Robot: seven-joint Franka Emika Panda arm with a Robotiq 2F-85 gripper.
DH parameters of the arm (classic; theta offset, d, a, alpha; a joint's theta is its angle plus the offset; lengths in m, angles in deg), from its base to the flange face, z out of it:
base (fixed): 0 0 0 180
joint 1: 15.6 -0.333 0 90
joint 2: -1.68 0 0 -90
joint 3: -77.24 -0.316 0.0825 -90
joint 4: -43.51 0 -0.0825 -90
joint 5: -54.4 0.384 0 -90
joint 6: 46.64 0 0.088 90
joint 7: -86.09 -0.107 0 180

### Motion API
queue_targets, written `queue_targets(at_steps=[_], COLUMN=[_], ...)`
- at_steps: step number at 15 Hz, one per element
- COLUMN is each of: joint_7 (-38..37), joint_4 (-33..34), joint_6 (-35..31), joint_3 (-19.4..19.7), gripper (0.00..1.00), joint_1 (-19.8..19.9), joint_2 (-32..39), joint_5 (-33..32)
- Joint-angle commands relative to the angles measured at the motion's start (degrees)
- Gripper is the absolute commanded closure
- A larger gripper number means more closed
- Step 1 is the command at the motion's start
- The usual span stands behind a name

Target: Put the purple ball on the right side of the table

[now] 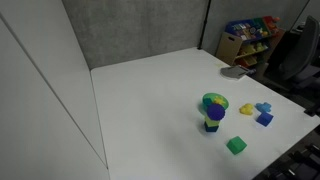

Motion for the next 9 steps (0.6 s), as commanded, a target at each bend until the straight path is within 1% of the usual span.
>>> queue_targets(at_steps=[1, 8, 9], joint_7=[-0.7, -0.7, -1.7], joint_4=[0.2, 0.2, 1.5], joint_6=[0.2, 0.2, 1.2], joint_3=[1.2, 1.2, 1.1], gripper=[0.0, 0.0, 0.0], joint_1=[-1.5, -1.5, -1.1], joint_2=[0.2, 0.2, 1.4], joint_5=[-0.7, -0.7, -0.5])
